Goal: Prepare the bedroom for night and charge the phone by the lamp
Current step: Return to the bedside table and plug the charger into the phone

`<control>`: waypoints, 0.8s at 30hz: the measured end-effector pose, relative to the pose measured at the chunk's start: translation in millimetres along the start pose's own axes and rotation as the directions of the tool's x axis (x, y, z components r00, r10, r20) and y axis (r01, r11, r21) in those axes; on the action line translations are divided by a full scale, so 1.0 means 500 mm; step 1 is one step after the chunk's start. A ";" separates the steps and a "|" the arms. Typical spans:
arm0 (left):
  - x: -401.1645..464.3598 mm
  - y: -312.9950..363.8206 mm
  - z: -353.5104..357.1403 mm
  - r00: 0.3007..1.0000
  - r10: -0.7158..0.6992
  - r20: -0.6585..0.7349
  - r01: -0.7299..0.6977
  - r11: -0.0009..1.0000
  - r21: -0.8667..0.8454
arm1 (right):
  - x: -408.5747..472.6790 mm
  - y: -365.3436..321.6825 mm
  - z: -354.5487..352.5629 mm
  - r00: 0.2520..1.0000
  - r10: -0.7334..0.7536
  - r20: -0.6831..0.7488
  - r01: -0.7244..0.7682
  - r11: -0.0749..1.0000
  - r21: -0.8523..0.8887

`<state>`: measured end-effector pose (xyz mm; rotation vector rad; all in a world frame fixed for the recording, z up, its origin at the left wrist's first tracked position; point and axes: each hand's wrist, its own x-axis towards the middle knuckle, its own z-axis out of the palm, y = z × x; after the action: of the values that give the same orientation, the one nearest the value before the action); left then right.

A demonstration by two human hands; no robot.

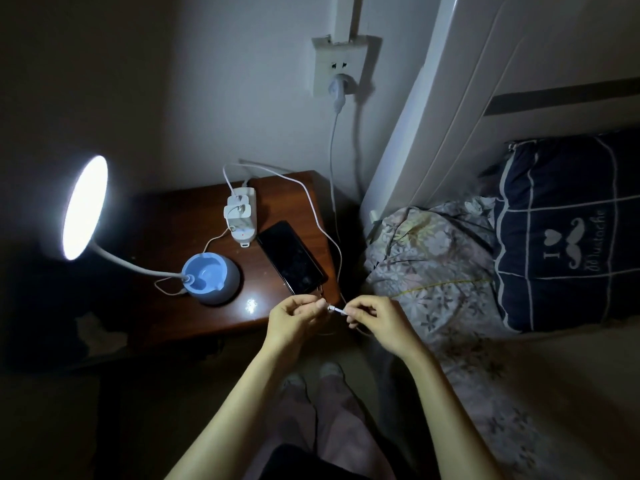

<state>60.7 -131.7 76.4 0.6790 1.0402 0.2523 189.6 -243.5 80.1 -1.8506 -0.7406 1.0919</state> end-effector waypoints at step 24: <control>0.288 0.090 -0.048 0.805 -0.198 0.560 -0.491 -0.753 0.439 | 0.117 0.103 0.116 0.861 0.488 -0.147 -0.337 0.761 0.554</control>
<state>117.6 -15.9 -5.3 2.9996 0.0555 -0.8246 167.4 -199.4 -3.6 -1.6738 0.1559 1.1228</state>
